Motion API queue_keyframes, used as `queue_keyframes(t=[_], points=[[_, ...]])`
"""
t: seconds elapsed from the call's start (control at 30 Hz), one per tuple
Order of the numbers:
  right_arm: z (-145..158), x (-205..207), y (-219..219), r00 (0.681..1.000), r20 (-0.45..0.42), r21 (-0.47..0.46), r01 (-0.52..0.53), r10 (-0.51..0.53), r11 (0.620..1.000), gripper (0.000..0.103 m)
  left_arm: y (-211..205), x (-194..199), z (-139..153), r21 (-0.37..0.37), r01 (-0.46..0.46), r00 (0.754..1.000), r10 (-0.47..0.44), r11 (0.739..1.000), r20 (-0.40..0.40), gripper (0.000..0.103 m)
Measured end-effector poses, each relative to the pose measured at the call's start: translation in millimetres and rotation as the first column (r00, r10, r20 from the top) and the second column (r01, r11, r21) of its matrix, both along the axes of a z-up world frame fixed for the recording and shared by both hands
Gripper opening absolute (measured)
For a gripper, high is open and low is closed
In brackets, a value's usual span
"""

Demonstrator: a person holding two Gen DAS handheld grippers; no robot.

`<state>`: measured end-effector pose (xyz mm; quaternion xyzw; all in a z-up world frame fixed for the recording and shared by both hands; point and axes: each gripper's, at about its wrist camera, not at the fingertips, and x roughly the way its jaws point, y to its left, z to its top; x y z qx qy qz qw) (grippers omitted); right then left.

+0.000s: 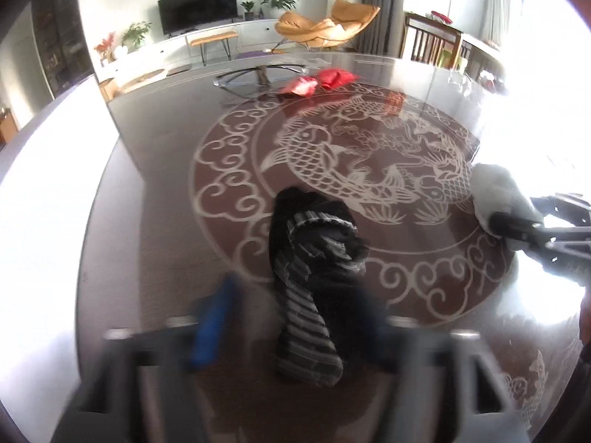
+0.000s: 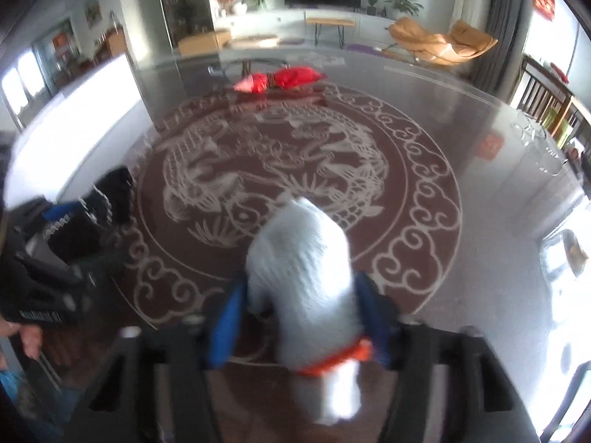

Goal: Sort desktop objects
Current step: 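Carry both gloves over the white bin and open both grippers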

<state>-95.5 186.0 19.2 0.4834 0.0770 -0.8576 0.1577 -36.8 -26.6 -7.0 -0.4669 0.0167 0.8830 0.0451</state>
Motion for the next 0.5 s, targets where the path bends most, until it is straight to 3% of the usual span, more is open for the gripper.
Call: queue_keyframes(t=[0.1, 0.27, 0.4, 0.5], points=[[20.1, 16.5, 10.6, 0.999, -0.008, -0.072, 0.042, -0.043, 0.997, 0.044, -16.6, 15.6, 14.0, 0.112, -0.014, 1.0, 0.016, 0.994, -0.022, 0.028], [49.2, 36.3, 8.6, 0.999, -0.021, -0.107, 0.045, -0.048, 0.993, 0.044, -19.8, 52.3, 48.1, 0.181, 0.017, 0.996, -0.001, 0.983, -0.086, 0.028], [74.9, 49.5, -23.8, 0.999, -0.031, -0.151, -0.011, 0.006, 0.988, 0.044, -47.0, 91.5, 102.4, 0.215, 0.023, 0.985, 0.015, 0.976, -0.174, 0.028], [102.6, 63.2, -75.7, 0.991, -0.06, -0.229, -0.131, 0.12, 0.964, 0.044, -90.8, 118.7, 132.2, 0.196, -0.041, 0.972, 0.085, 0.98, -0.221, 0.028]])
